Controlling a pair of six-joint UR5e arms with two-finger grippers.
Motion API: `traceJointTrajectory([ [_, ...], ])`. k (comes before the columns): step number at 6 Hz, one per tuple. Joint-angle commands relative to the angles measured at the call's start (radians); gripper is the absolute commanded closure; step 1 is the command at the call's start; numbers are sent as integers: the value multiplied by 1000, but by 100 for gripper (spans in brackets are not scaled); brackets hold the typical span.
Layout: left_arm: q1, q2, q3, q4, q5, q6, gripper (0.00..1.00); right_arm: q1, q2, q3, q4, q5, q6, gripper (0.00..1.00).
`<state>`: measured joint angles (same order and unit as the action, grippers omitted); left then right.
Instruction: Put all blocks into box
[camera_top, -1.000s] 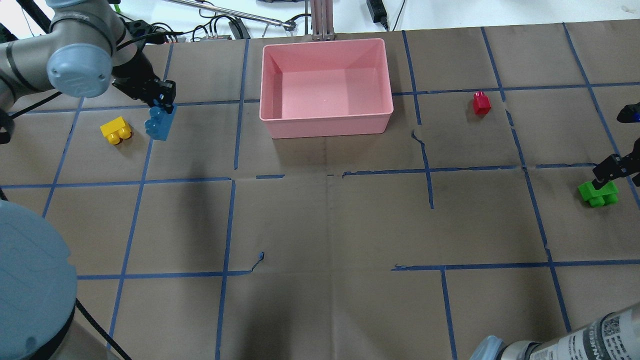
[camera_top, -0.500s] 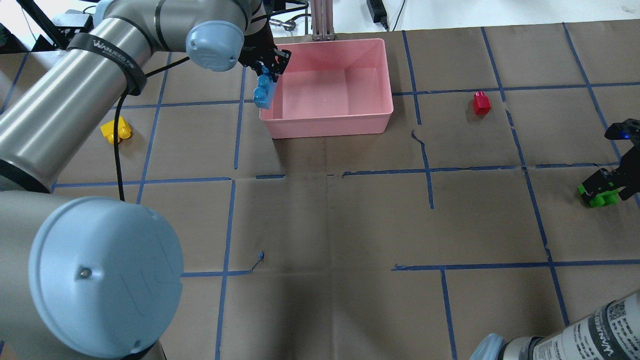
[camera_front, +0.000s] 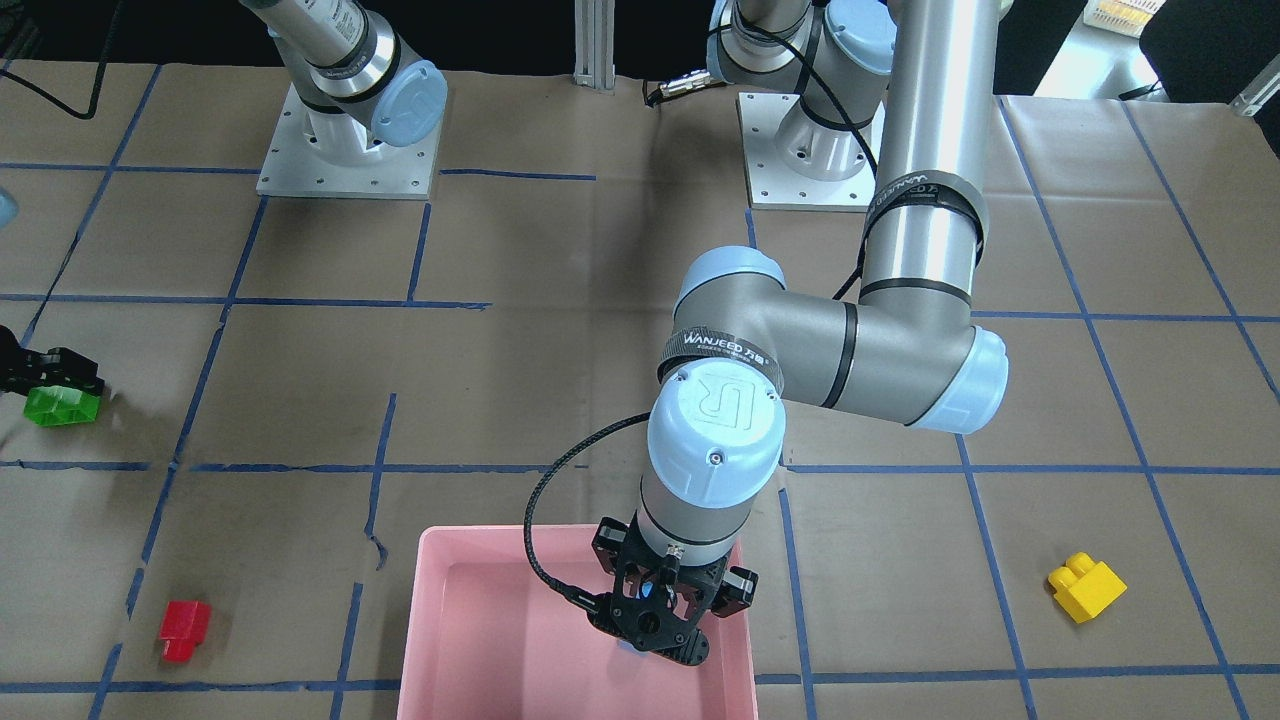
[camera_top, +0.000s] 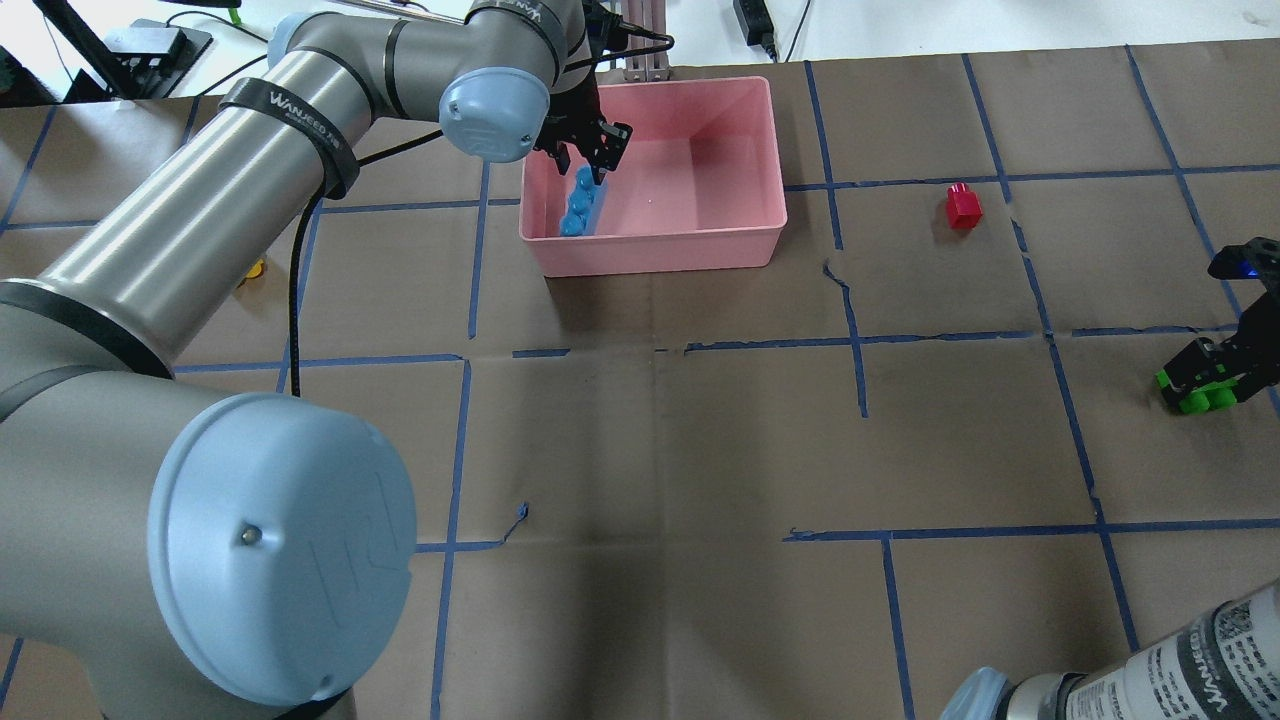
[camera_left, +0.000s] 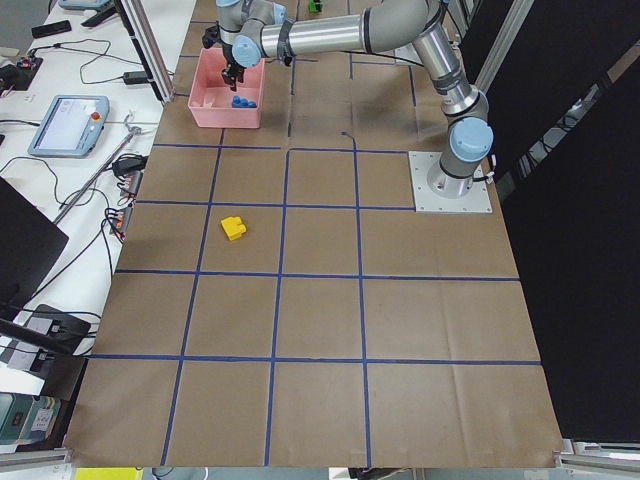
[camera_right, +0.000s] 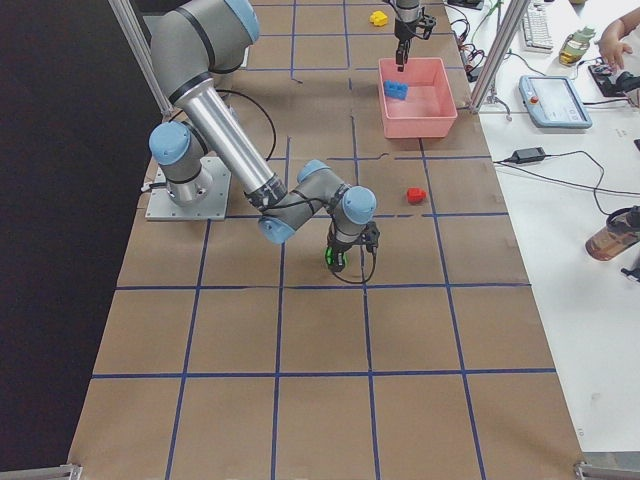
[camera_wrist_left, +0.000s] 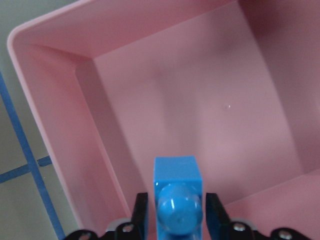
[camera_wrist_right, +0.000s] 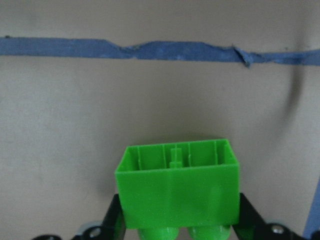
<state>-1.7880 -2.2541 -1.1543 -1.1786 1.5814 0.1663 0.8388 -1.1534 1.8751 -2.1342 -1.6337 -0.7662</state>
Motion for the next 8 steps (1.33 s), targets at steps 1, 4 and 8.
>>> traceJointTrajectory([
  [1,89,46,-14,-7,6,4,1,11,-6,-7,-66,3,-2,66],
  [4,422,100,-99,-15,-1,321,1,132,-29,-214,55,46,36,70],
  [8,625,88,-177,8,-6,892,1,493,-20,-650,482,57,504,72],
])
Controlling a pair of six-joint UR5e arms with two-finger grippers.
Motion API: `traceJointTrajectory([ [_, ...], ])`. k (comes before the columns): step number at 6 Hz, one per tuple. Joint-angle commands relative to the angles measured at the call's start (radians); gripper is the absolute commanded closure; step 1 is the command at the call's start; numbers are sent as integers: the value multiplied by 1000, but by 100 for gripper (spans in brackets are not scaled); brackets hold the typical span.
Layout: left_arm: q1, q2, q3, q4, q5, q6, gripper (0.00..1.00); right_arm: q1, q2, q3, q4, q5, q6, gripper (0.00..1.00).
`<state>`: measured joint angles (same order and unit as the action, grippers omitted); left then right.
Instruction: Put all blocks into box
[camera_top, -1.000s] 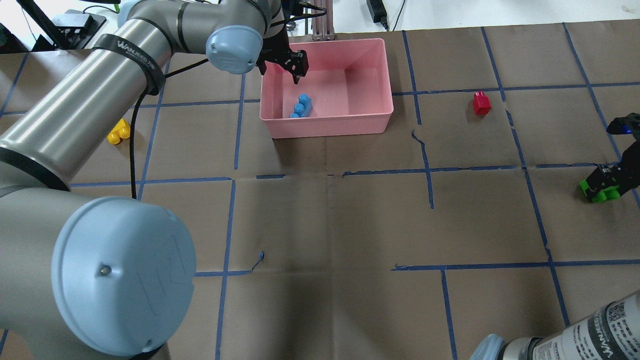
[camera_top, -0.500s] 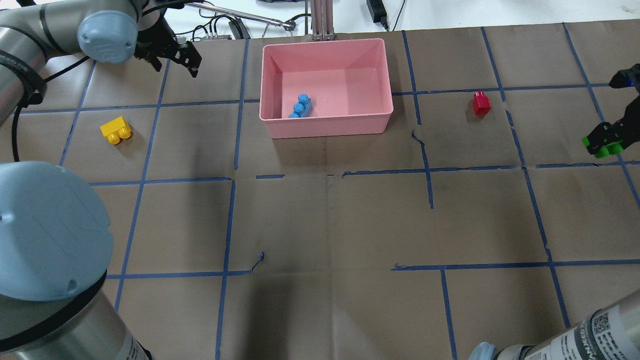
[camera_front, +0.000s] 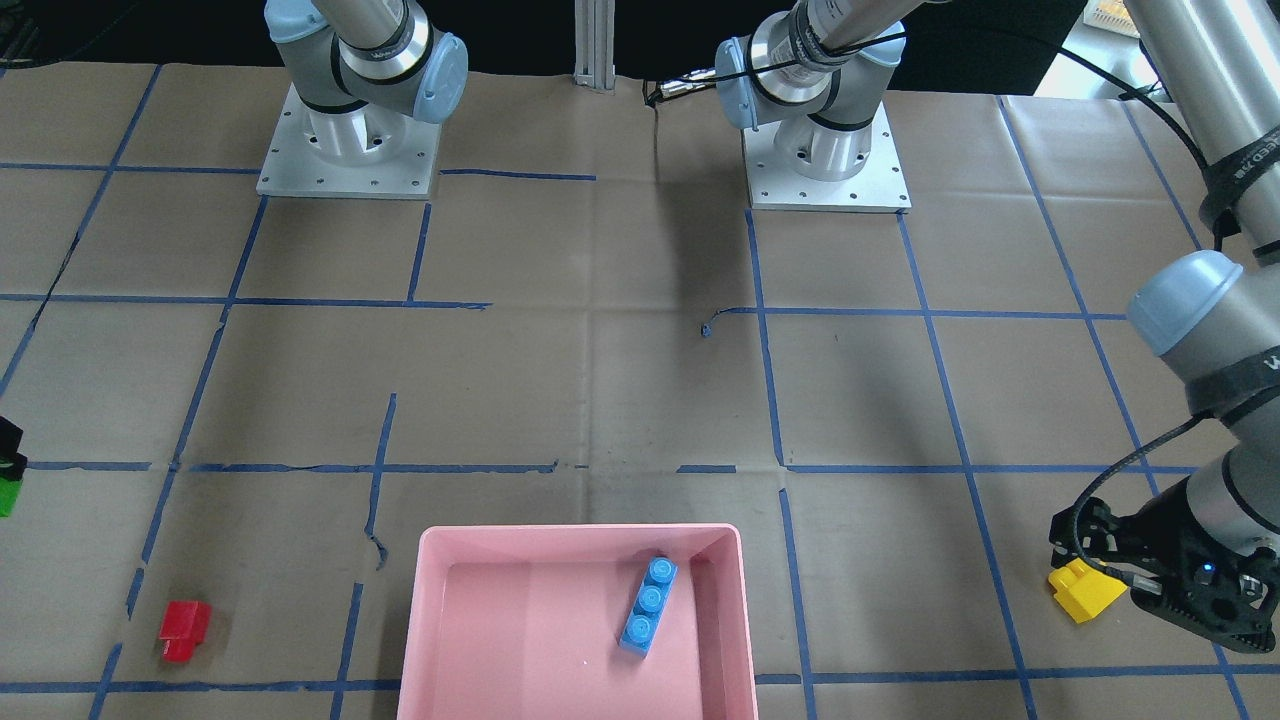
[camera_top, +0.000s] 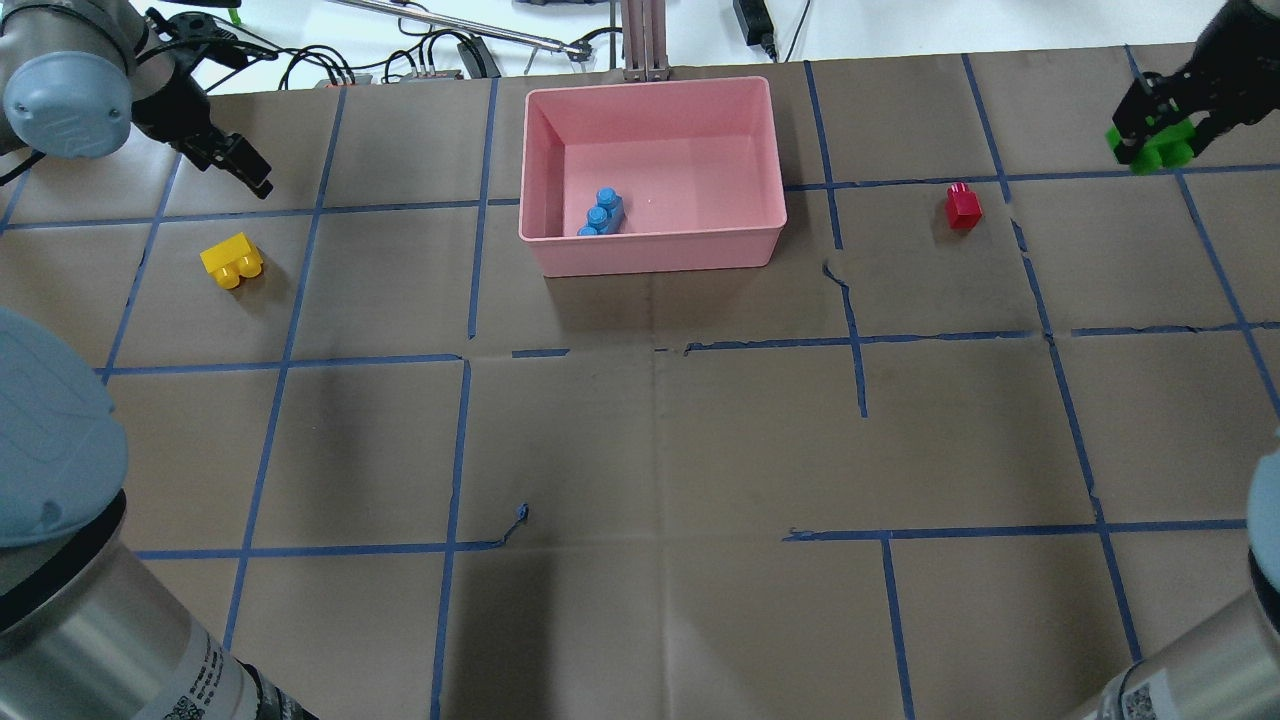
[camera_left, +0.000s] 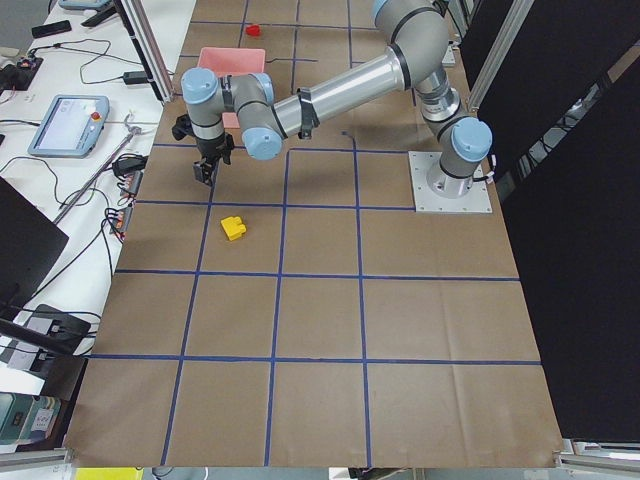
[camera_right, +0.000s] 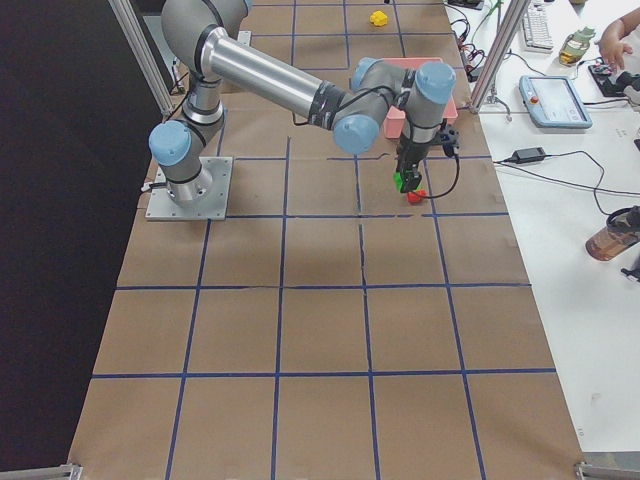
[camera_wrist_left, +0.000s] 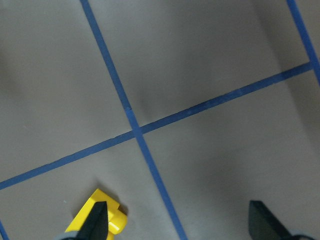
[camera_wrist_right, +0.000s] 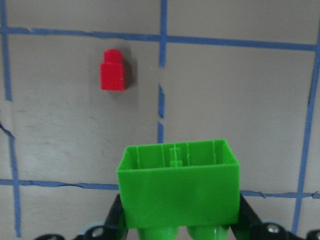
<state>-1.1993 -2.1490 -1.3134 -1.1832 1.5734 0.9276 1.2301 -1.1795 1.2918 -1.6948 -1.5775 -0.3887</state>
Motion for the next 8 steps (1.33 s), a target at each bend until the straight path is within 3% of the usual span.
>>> traceJointTrajectory([
  [1,55,-67,-30,84,8,236,1,212,9,-78,35,11,258,73],
  [2,63,-74,-59,124,7,290,2,308,24,-97,21,30,390,74],
  [4,64,-109,-172,318,10,372,1,469,175,-164,-81,40,615,75],
  [6,64,-121,-184,341,71,370,2,505,321,-175,-205,44,636,74],
  [7,64,-121,-197,341,68,369,13,506,354,-175,-229,103,639,71],
  [8,67,-121,-193,341,66,366,54,509,356,-172,-253,128,680,43],
])
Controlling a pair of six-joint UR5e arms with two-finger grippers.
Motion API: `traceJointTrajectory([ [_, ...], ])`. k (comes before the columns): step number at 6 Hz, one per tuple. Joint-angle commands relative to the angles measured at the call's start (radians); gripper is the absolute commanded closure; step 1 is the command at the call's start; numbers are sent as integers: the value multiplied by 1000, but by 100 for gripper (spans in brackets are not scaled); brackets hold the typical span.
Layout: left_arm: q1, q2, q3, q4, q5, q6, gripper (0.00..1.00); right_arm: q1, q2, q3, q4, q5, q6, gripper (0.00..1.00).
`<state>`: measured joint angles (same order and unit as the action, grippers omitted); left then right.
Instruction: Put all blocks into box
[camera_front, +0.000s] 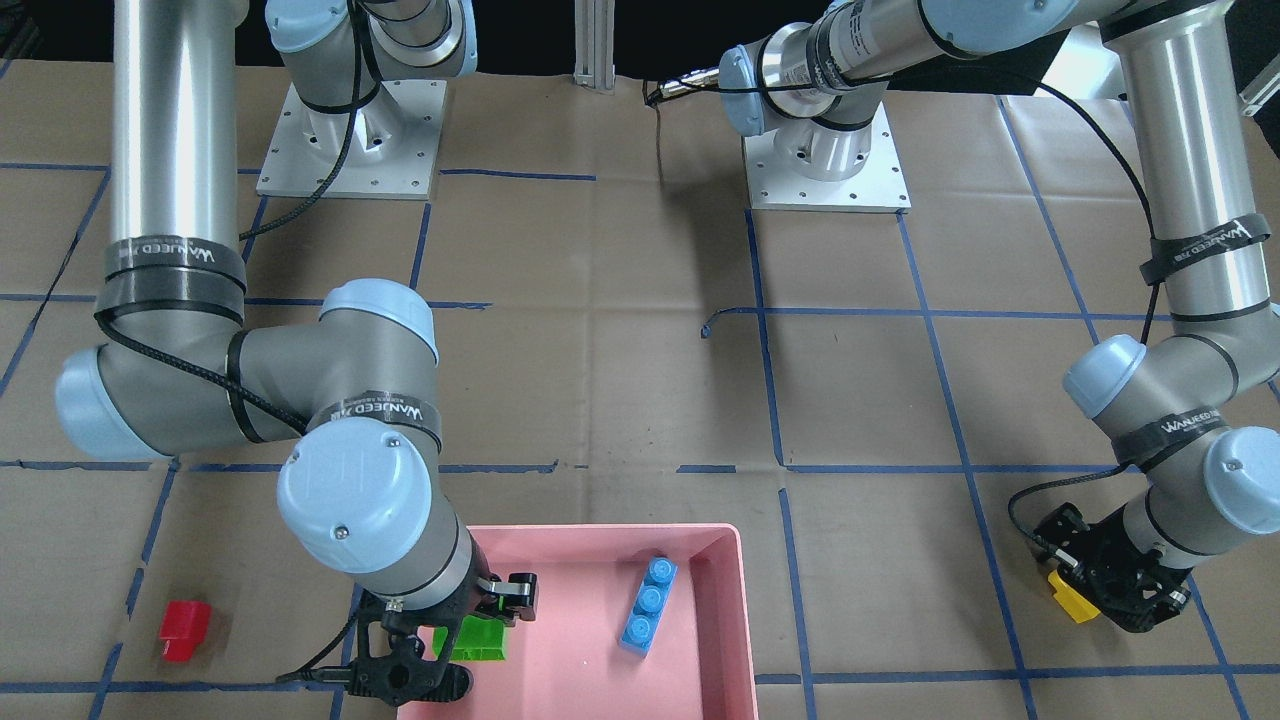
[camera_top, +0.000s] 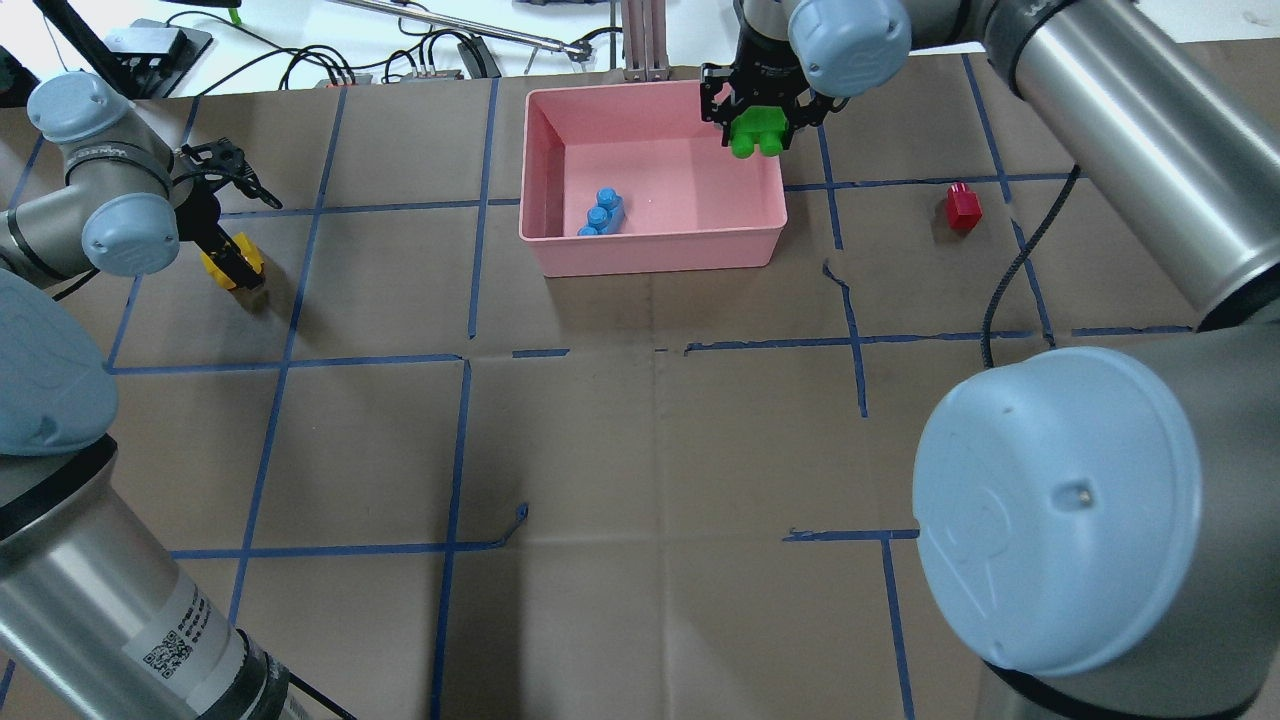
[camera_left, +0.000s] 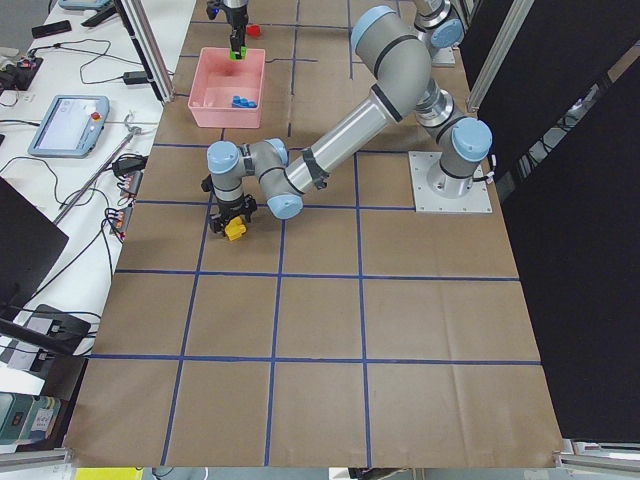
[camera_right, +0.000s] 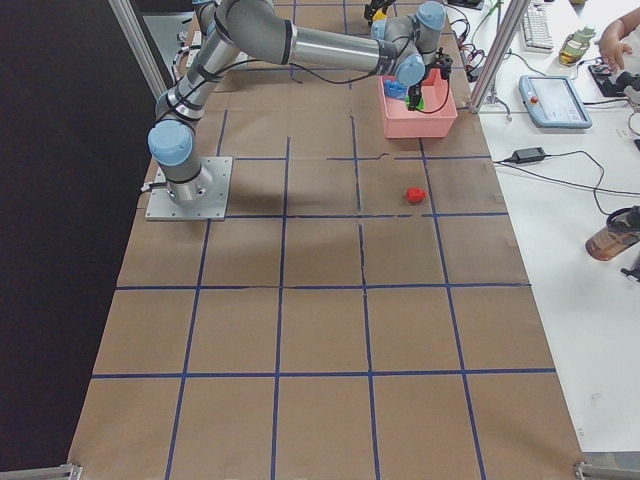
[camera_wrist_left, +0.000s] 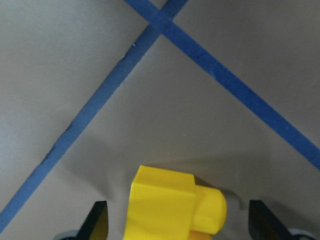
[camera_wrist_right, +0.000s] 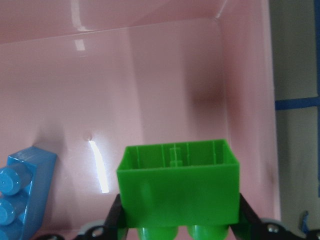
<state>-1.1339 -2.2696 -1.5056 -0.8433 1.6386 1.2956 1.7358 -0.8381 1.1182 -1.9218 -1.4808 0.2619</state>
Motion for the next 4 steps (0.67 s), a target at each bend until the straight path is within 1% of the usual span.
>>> traceJointTrajectory([
  [1,2,2,1,-2,-2,-18,86,2,14,3,-48,33,33,1],
  [2,0,21,13,-16,-2,-54,100,1,-2,-1,-45,31,33,1],
  [3,-12,44,27,-84,-22,-135,100,-4,-37,-3,-28,21,31,1],
  [4,-26,79,27,-121,-26,-247,100,-22,-85,-3,10,14,14,1],
])
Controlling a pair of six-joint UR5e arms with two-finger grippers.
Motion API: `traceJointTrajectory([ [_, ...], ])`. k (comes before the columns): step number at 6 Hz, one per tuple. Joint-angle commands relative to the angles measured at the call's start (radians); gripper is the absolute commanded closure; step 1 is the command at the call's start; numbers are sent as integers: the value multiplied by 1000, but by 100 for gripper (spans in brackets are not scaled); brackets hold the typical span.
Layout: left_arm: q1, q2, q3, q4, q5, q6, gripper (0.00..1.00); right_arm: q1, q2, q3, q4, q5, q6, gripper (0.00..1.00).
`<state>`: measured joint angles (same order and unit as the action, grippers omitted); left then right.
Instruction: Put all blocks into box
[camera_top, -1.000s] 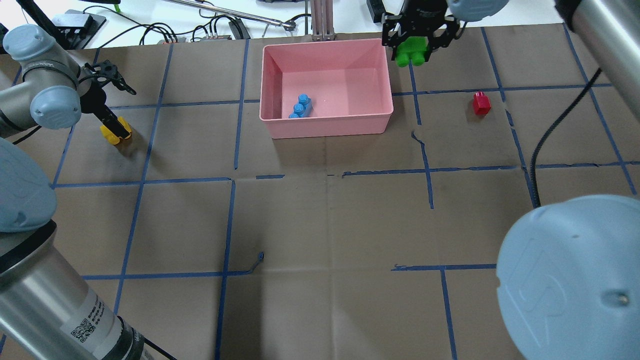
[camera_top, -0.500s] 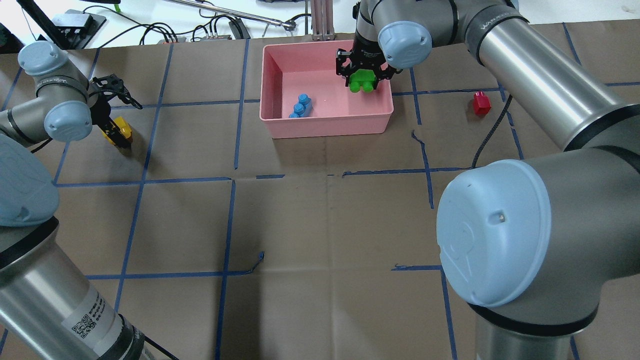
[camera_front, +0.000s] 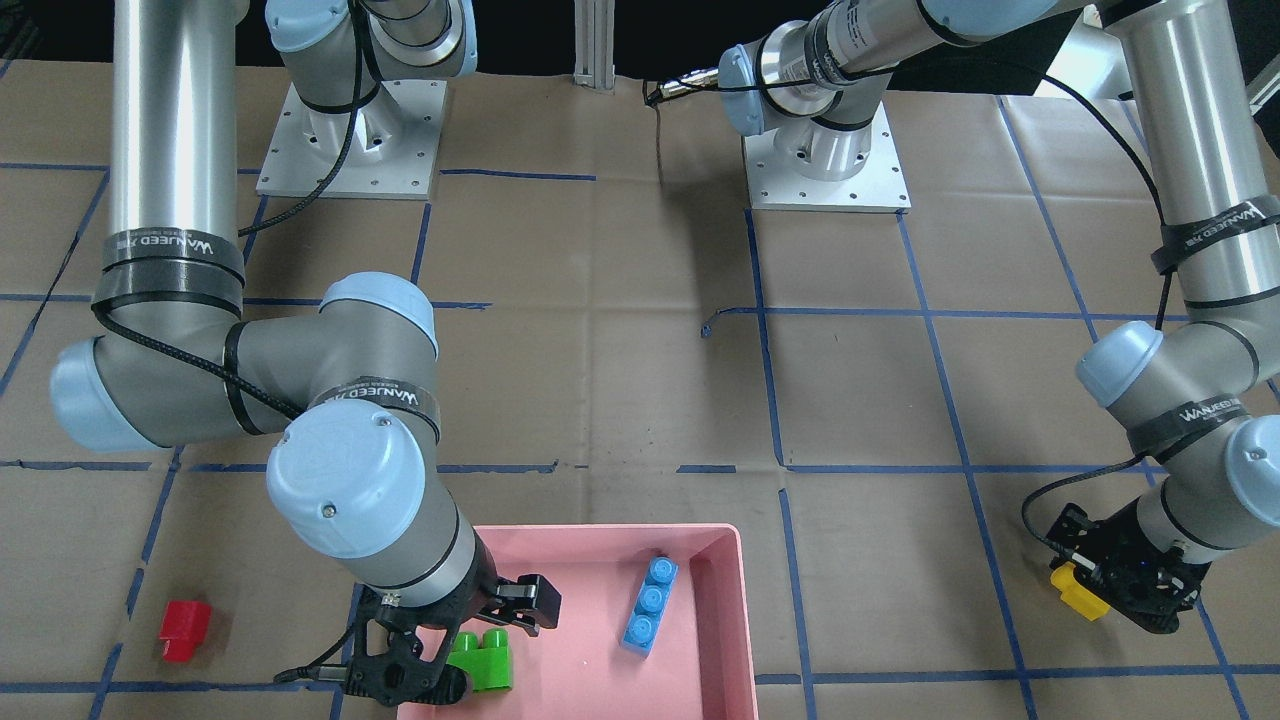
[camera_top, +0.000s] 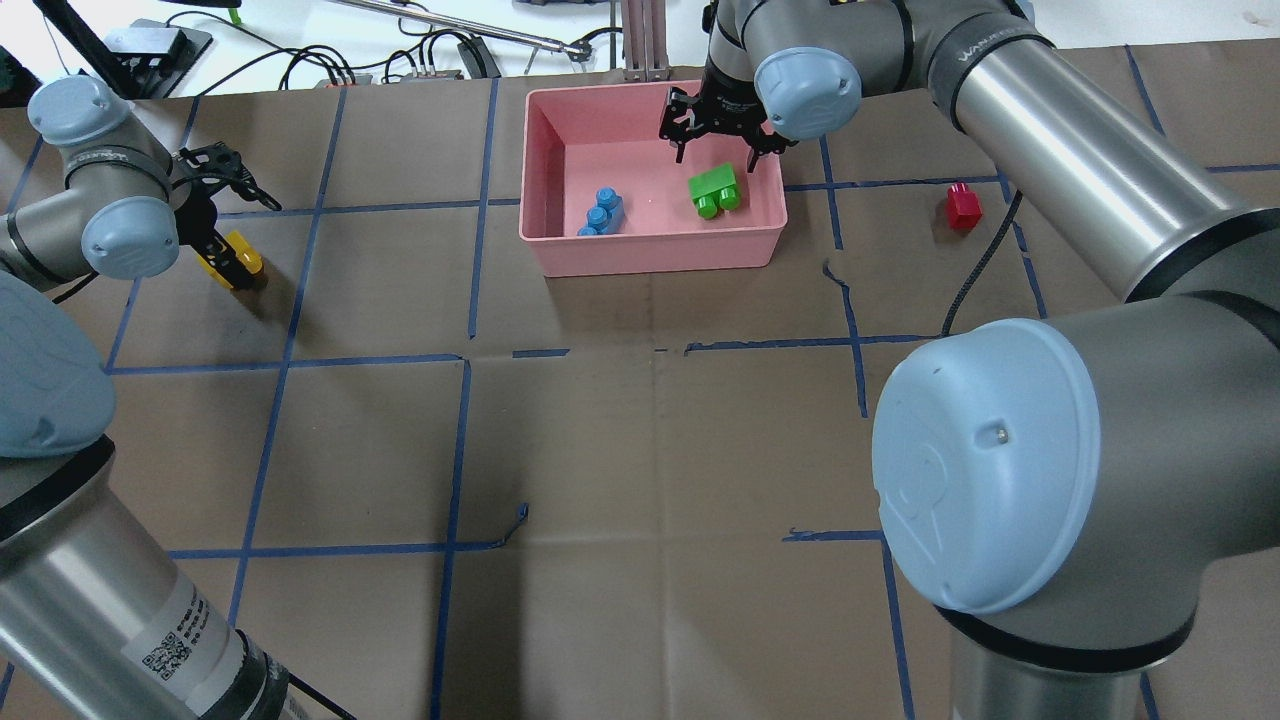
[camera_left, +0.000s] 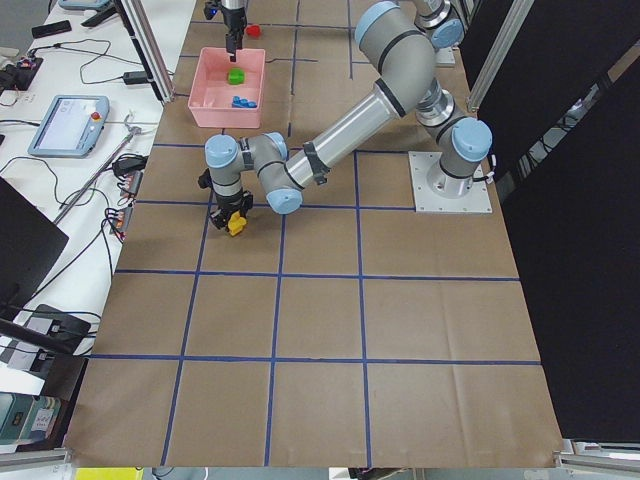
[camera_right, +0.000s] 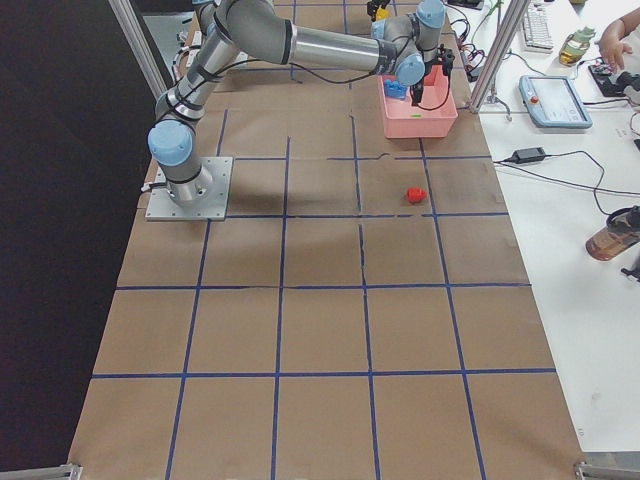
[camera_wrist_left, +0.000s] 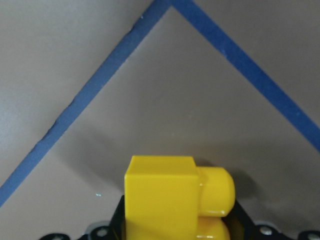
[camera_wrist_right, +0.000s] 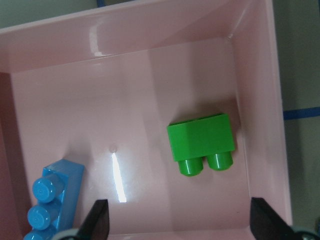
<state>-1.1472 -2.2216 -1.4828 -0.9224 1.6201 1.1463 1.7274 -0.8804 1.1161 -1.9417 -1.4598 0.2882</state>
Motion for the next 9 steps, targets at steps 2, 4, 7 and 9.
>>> traceJointTrajectory([
  [2,-114,104,10,-125,-92,-422,100,-147,-103,10,108,-8,-186,1],
  [4,-333,112,62,-121,-97,-861,100,-285,-86,24,101,-25,-407,1],
  [7,-575,65,166,-99,-97,-1207,100,-387,70,25,81,-85,-549,1],
  [9,-646,16,164,-10,-80,-1203,3,-387,133,28,60,-100,-550,1],
])
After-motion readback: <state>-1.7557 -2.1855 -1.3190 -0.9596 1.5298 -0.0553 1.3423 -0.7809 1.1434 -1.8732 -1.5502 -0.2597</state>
